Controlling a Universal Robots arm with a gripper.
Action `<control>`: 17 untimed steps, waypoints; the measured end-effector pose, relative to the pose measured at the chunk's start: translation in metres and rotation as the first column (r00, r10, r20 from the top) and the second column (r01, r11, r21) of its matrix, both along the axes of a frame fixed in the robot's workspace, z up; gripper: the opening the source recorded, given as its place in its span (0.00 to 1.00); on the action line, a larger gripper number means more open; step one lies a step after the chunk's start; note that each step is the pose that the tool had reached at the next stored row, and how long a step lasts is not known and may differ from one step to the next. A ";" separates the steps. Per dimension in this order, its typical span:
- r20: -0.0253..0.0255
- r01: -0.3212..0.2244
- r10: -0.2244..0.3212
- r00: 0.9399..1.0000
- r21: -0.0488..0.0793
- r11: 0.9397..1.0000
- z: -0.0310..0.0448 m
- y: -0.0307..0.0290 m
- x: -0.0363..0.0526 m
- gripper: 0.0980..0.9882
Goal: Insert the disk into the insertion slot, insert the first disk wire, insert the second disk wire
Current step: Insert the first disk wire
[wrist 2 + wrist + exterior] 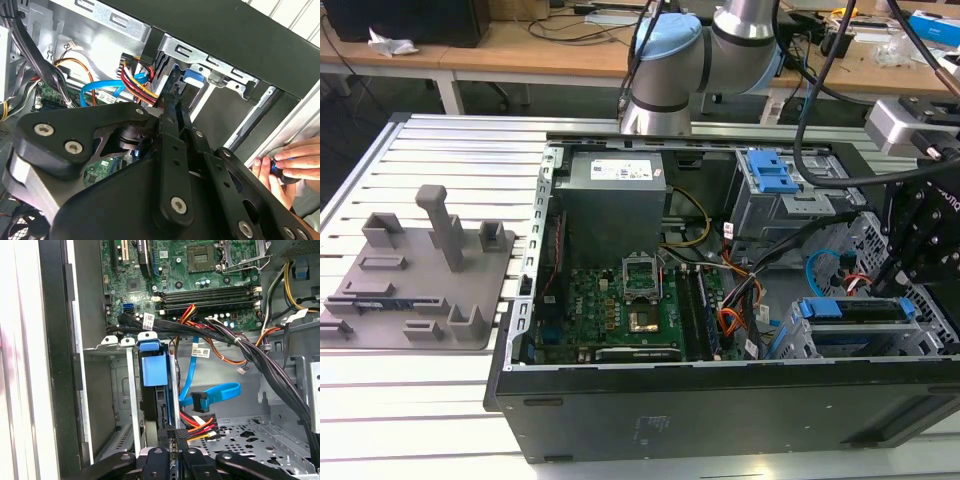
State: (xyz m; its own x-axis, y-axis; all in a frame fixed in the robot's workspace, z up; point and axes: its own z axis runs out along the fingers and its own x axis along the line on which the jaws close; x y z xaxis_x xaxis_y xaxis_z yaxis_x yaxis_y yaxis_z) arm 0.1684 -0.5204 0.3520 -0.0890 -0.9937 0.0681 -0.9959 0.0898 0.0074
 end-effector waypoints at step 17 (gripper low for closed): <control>0.000 0.000 0.000 1.000 0.000 1.000 -0.0022 -0.0006 -0.0002 0.07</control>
State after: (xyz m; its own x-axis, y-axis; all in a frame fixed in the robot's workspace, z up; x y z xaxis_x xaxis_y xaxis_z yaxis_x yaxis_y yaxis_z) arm 0.1681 -0.5210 0.3498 -0.0890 -0.9937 0.0681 -0.9959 0.0897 0.0074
